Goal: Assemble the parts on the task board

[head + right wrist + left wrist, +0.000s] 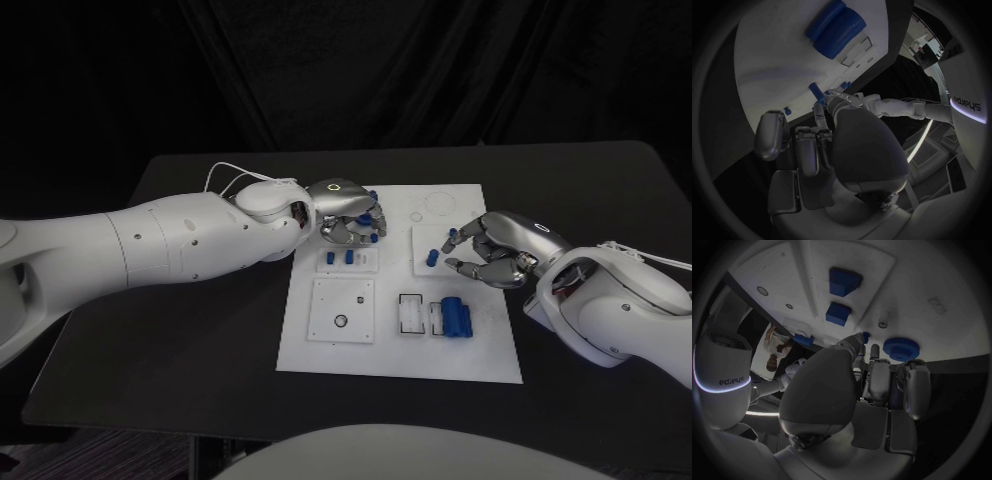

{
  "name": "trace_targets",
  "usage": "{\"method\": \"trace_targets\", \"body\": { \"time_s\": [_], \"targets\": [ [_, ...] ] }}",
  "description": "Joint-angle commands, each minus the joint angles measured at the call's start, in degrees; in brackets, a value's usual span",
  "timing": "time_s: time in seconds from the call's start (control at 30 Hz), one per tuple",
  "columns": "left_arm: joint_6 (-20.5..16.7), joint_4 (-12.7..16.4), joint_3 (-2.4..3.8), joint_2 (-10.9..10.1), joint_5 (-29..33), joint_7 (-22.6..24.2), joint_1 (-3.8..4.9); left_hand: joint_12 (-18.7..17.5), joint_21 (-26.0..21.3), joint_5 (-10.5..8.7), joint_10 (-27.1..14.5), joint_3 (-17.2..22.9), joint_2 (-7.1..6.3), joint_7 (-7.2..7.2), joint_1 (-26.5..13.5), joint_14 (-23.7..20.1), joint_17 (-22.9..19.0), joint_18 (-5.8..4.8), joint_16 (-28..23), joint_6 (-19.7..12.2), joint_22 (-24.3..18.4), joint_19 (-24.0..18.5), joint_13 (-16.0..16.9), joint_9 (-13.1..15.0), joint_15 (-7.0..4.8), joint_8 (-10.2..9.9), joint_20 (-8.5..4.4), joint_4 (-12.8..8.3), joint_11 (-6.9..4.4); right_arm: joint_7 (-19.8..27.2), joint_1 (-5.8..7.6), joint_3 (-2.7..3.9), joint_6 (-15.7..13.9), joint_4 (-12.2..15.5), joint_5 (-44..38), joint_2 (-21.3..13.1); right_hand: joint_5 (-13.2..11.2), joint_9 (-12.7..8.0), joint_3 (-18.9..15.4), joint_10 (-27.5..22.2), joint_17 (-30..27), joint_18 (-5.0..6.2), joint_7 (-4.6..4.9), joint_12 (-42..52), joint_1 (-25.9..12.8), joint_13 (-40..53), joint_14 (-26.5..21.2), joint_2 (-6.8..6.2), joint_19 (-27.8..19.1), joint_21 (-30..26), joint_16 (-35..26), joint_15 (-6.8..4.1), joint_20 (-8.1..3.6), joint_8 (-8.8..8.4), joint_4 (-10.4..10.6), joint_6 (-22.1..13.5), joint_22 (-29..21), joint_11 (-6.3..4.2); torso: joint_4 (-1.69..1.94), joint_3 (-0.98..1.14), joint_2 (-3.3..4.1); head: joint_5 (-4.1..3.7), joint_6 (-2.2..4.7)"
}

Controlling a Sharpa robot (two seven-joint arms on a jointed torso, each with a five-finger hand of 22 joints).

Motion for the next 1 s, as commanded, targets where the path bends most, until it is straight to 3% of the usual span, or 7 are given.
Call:
{"method": "trace_targets", "body": {
  "time_s": [0.03, 0.2, 0.37, 0.53, 0.83, 1.0],
  "targets": [
    [1.9, -0.1, 0.05, 0.2, -0.3, -0.3, -0.22, 0.0, -0.1, -0.19, 0.3, 0.5, 0.04, 0.07, -0.6, -0.5, -0.1, -0.37, -0.2, 0.5, 12.2, 1.6, -0.1, 0.1, -0.05, 0.3, 0.28, 0.0, -0.02, -0.7, -0.06, 0.03, 0.4, 0.0, 0.5, 0.1, 0.4, -0.1, 0.3, 6.0, 14.4, 0.55, 0.08, 0.2, -0.2, 15.1, 5.7, -0.17, -0.1, -0.2, -0.2, -0.44, -0.3, 0.27, 0.1, 0.4, 9.0, -0.24, 0.01, 0.0, 0.02, 0.05, -0.03],
    [1.9, -0.2, 0.05, 0.3, -0.3, 0.0, -0.34, 0.1, -0.2, -0.11, 0.7, 0.8, 0.25, 0.33, -0.5, -0.6, -0.3, -0.34, -0.3, 1.4, 12.2, 1.5, 0.0, 0.4, -0.1, 0.7, 0.25, -0.2, -0.13, -0.6, -0.07, 0.03, 0.3, 0.0, 0.7, 0.1, 0.4, -0.1, 0.3, 6.0, 14.2, 0.6, 0.07, 0.2, -0.2, 15.1, 5.7, -0.16, -0.2, -0.4, -0.3, -0.44, -0.31, 0.27, 0.1, 0.4, 9.0, -0.25, -0.02, 0.01, -0.07, 0.04, -0.14],
    [0.8, -0.2, 0.05, 0.3, -0.3, 0.8, -0.42, 0.6, 0.7, 0.29, 3.7, 1.7, 1.14, 2.56, -0.4, -0.2, 0.0, -0.51, -0.1, 6.1, 12.4, 1.8, 0.1, 2.3, -1.3, 3.1, -0.63, -1.2, -1.94, -0.6, -0.07, 0.03, 0.3, -0.1, 0.8, 0.2, 0.4, -0.1, 0.3, 6.0, 14.2, 0.6, 0.07, 0.2, -0.2, 15.1, 5.7, -0.16, -0.2, -0.4, -0.3, -0.44, -0.31, 0.27, 0.1, 0.4, 9.0, -0.25, 0.02, 0.01, -0.05, -0.1, -0.24],
    [-0.9, -0.1, 0.05, 0.2, -0.3, 1.5, -0.47, 0.9, 1.4, 0.53, 6.1, 2.0, 1.88, 2.53, -0.2, 0.1, 0.1, -0.68, 0.1, 7.1, 12.6, 2.2, 0.1, 3.2, -1.66, 3.7, -1.06, -1.8, -2.35, -0.6, -0.07, 0.03, 0.3, -0.1, 0.8, 0.2, 0.4, -0.1, 0.3, 6.0, 14.2, 0.6, 0.07, 0.2, -0.2, 15.1, 5.7, -0.16, -0.2, -0.4, -0.3, -0.44, -0.31, 0.27, 0.1, 0.4, 9.0, -0.25, -0.02, 0.04, -0.08, -0.12, -0.33],
    [-3.5, 0.7, 0.05, -1.0, -0.3, 1.7, -0.51, -0.4, 2.7, 1.99, 9.7, 2.3, 2.32, 2.8, -0.4, 0.7, 0.3, -0.99, 0.2, 8.4, 13.0, 2.7, -0.6, 4.8, -1.78, 4.6, -1.35, -2.6, -2.41, -0.5, -0.07, 0.03, 0.1, 0.0, 0.8, 0.1, 0.4, -0.1, 0.4, 6.0, 14.1, 0.63, 0.06, 0.2, -0.2, 15.1, 5.6, -0.12, -0.2, -0.6, -0.4, -0.45, -0.32, 0.26, 0.0, 0.4, 8.9, -0.26, -0.05, 0.01, -0.06, 0.2, -0.27],
    [-5.8, 2.8, 0.05, -3.0, -0.3, 1.8, -0.51, -0.9, 3.2, 2.29, 10.8, 2.6, 2.2, 3.16, -0.2, 0.8, 0.1, -1.13, 0.1, 8.2, 13.2, 3.0, -0.8, 5.2, -1.63, 4.4, -1.34, -3.2, -2.06, -0.3, -0.06, 0.03, -0.3, 0.0, 0.8, -0.2, 0.4, -0.1, 0.4, 6.0, 14.1, 0.63, 0.06, 0.2, -0.2, 15.1, 5.6, -0.12, -0.2, -0.6, -0.4, -0.45, -0.32, 0.26, 0.0, 0.4, 8.9, -0.26, 0.0, 0.02, -0.02, 0.17, -0.12]
  ]
}}
